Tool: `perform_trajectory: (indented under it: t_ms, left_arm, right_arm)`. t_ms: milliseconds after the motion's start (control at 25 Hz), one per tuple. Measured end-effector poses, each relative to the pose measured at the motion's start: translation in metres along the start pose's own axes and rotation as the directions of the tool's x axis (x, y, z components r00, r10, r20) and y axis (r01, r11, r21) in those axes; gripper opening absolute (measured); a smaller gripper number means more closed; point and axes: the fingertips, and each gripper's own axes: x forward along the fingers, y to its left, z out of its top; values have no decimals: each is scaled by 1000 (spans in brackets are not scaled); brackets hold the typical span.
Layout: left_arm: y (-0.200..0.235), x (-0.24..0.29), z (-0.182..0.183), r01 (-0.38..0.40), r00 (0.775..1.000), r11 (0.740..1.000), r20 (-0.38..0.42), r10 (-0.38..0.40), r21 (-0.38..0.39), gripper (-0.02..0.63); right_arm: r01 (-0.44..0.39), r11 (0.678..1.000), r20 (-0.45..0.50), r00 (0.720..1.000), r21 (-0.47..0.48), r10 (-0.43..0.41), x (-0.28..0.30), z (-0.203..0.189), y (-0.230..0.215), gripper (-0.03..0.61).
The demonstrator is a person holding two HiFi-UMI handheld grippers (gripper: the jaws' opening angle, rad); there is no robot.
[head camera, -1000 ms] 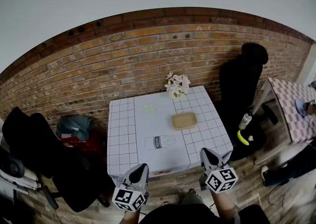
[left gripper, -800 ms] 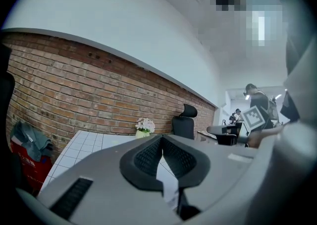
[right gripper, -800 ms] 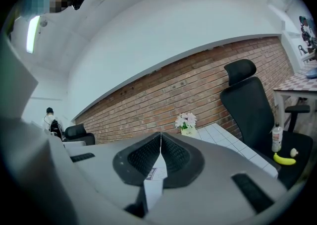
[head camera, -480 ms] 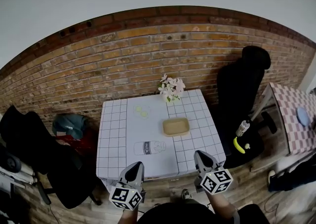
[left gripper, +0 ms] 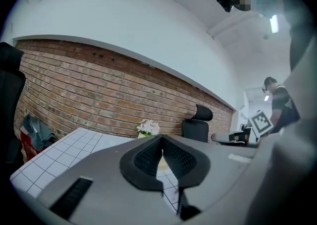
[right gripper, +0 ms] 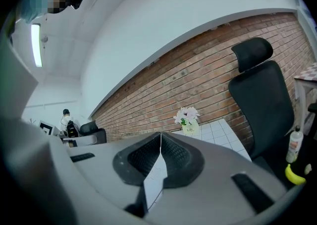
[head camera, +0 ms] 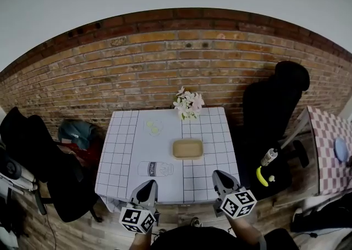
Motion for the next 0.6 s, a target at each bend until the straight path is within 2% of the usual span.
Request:
perform_trajectory:
  t_ms: [280, 600]
  left_arm:
    - [-19, 16, -7, -63, 998, 998, -5, 63, -11, 11]
    - [-25, 34, -9, -77, 997, 997, -21, 77, -2, 11]
  right_arm:
    - [-46, 999, -18, 999, 7, 46, 0, 10, -33, 5]
    - [-57, 998, -17, 998, 38, 57, 7, 12, -51, 5]
